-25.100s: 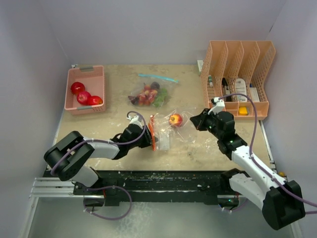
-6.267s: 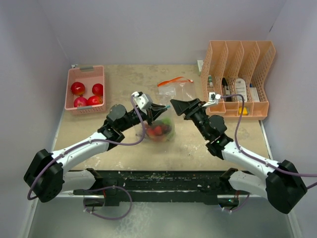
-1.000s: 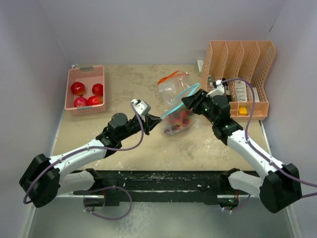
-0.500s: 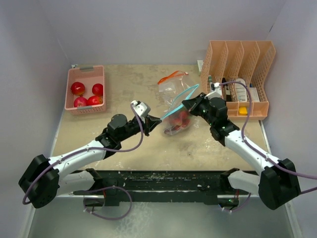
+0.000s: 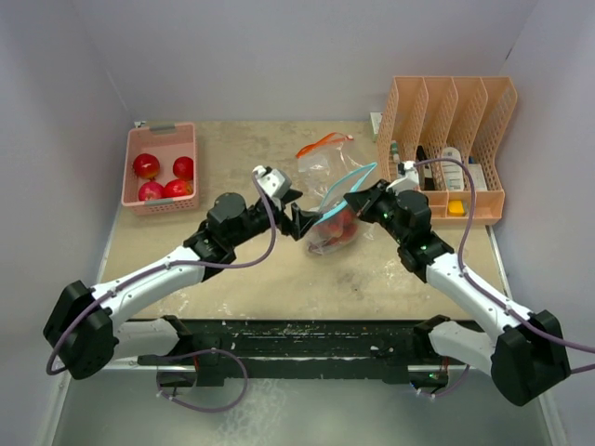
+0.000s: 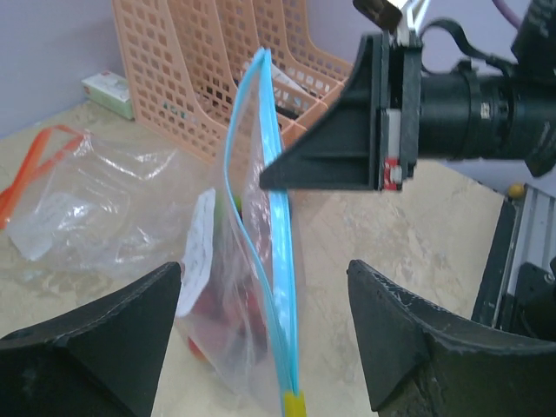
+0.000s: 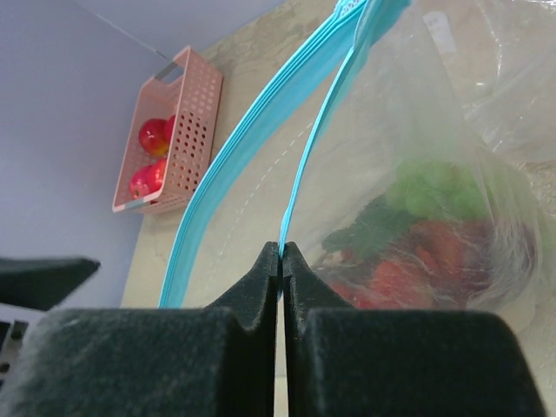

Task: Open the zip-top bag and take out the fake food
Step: Open the zipper of the food storage bag at the center of the board.

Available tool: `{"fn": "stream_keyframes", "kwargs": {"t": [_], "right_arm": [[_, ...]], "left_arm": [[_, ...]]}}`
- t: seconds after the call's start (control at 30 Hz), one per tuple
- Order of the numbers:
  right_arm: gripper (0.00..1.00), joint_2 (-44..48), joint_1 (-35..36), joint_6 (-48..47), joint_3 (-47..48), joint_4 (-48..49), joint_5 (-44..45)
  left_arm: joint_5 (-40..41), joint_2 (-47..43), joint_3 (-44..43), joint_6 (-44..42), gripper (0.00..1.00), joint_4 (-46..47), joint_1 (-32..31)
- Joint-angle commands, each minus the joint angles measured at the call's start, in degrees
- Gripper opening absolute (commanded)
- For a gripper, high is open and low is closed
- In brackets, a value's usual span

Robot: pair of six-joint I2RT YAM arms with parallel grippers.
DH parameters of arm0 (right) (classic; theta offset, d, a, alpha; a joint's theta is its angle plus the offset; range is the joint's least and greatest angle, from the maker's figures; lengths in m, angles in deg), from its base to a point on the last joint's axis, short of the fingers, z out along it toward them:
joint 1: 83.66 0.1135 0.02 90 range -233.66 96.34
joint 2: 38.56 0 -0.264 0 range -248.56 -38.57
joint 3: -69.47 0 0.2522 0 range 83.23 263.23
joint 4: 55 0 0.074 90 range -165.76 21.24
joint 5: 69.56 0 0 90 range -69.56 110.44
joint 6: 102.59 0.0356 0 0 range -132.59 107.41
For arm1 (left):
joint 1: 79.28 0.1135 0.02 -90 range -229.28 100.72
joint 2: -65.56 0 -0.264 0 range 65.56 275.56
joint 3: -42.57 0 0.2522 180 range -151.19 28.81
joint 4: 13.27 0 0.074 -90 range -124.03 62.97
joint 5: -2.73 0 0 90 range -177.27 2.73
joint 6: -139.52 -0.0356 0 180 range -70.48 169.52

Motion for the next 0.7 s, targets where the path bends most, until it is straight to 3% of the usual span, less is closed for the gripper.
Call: {"fn": "stream_keyframes", "kwargs": {"t": [0.0, 0.27, 0.43, 0.57, 0.6, 0.63, 0.67], "right_arm": [[0.0, 3.2, 1.03, -2.57, -0.8, -0.19, 0.28], [0.0, 6.3, 1.44, -2.48, -1.98, -0.88, 0.38], [0.0, 6.27, 1.53, -2.05, -2.58, 0.22, -0.83], [0.0, 6.27, 1.53, -2.23, -3.09, 0.36, -1.05], [0.0, 6.46, 1.53, -2.41, -3.09, 0.07, -0.97], [0.0, 6.72, 1.53, -2.51, -3.2, -0.07, -0.96], [0.0, 7.14, 1.53, -2.57, -3.45, -0.1, -0.98]], "left_arm": [[1.5, 3.13, -7.18, -2.07, 0.81, -2.61, -0.22], [-3.29, 11.3, -15.43, -4.28, 0.8, -8.2, -0.22], [-4.65, 15.04, -16.67, -4.24, 0.68, -8.2, -0.22], [-2.94, 17.15, -17.22, -3.78, 0.42, -7.95, -0.21], [-2.41, 17.31, -17.23, -3.66, 0.31, -7.72, -0.22], [-1.86, 17.37, -17.27, -3.52, 0.13, -7.54, -0.22], [-1.14, 17.32, -17.23, -3.27, 0.01, -7.36, -0.22]]}}
